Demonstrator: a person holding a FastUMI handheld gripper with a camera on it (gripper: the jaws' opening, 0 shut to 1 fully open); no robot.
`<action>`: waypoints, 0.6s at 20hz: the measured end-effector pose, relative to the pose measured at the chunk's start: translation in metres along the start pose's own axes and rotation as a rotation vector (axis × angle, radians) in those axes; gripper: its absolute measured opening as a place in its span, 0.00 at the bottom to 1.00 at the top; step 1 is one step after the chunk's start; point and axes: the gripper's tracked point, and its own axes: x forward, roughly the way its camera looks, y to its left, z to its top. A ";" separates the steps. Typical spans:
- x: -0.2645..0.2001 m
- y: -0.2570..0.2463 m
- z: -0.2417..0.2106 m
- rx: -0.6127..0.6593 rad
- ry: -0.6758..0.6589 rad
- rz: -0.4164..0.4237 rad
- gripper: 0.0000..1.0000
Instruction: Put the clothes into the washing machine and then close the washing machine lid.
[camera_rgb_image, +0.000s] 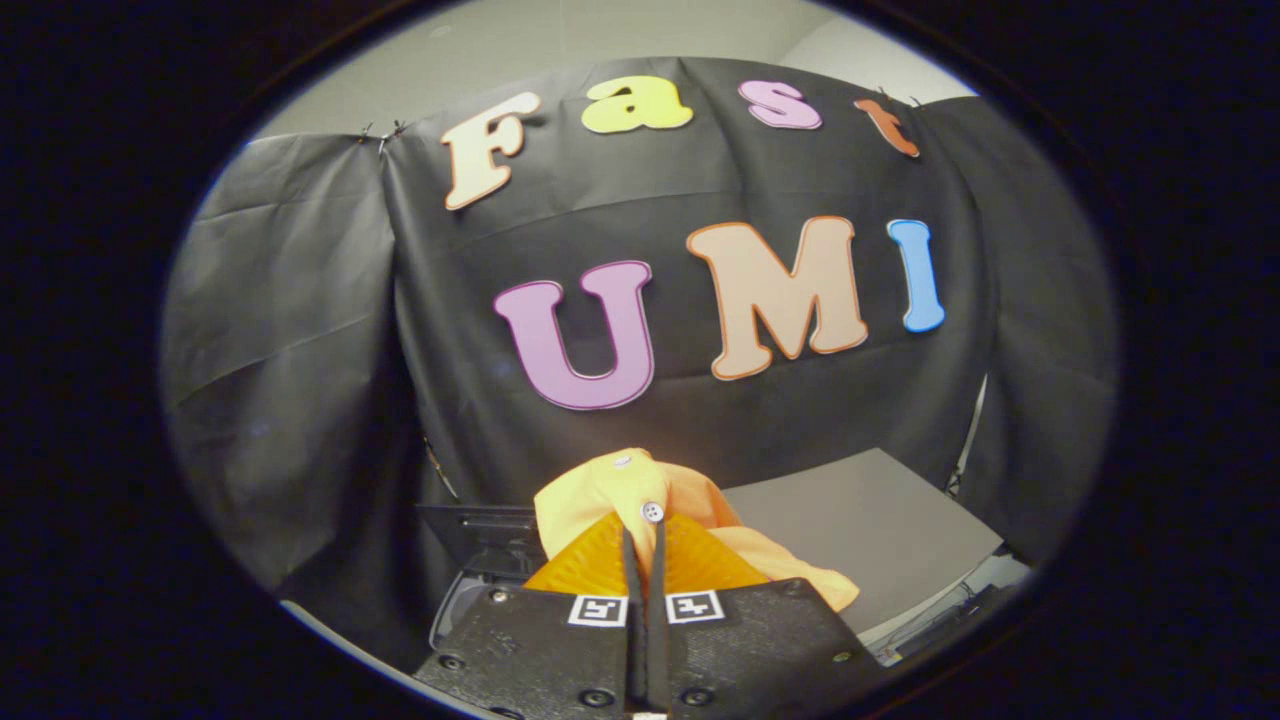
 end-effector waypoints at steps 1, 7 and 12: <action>0.003 0.016 0.000 0.000 -0.005 0.018 0.00; 0.025 0.104 -0.007 -0.094 -0.045 0.098 0.00; 0.036 0.167 -0.013 -0.121 -0.132 0.149 0.00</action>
